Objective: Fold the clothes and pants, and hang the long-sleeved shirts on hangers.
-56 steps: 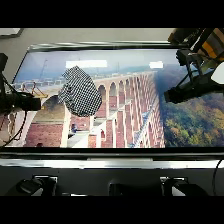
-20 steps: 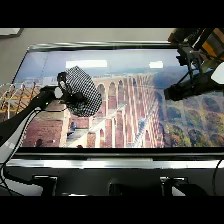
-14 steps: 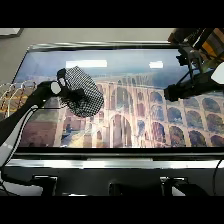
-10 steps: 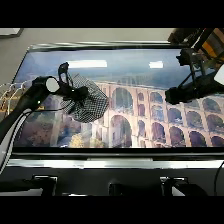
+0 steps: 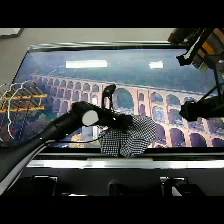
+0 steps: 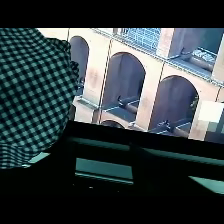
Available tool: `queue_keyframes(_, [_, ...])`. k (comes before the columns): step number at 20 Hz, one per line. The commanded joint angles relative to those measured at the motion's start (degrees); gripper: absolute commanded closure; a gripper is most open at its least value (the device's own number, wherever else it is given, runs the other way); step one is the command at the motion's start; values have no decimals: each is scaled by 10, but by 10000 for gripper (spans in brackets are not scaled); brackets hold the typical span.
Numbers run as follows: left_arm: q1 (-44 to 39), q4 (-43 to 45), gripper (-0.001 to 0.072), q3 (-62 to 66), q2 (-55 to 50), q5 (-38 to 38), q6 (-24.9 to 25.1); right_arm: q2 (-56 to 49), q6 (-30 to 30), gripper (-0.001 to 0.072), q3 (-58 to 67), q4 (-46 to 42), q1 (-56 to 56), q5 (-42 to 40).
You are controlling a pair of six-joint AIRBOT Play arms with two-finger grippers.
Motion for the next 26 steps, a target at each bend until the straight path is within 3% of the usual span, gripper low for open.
queue_keyframes(1, [-2,-26,432,0,-41,54,-63,31,7,264,-57,-10,0,7])
queue_keyframes(2, [28,-32,151,0,-31,46,-51,40,7,196,-93,-10,0,-4])
queue_keyframes(3, [60,-33,2,0,-15,33,-26,53,13,170,-135,-8,0,-23])
queue_keyframes(4, [101,-33,-4,0,7,10,7,68,26,157,-181,-7,0,-49])
queue_keyframes(6, [186,-28,-5,-1,52,-59,75,104,70,52,-288,13,0,-115])
queue_keyframes(9, [302,3,-4,-1,93,-162,137,144,181,53,-459,119,0,-239])
queue_keyframes(11, [363,4,-3,-1,98,-199,166,148,195,52,-542,222,0,-311])
queue_keyframes(14, [426,7,-2,-1,93,-200,184,142,224,32,-577,203,-15,-344])
queue_keyframes(16, [449,20,-3,-1,86,-201,190,125,197,32,-577,216,-63,-341])
queue_keyframes(20, [459,56,-4,-1,63,-202,190,76,63,32,-577,277,-141,-330])
queue_keyframes(23, [459,45,-4,-1,29,-206,231,23,-11,61,-577,344,-146,-365])
queue_keyframes(24, [462,21,-4,-2,14,-206,254,2,-46,94,-577,387,-145,-368])
queue_keyframes(25, [466,-11,-4,-6,0,-205,285,-17,-89,204,-577,428,-145,-366])
queue_keyframes(26, [469,-38,-4,-12,-14,-206,315,-30,-115,412,-577,449,-145,-362])
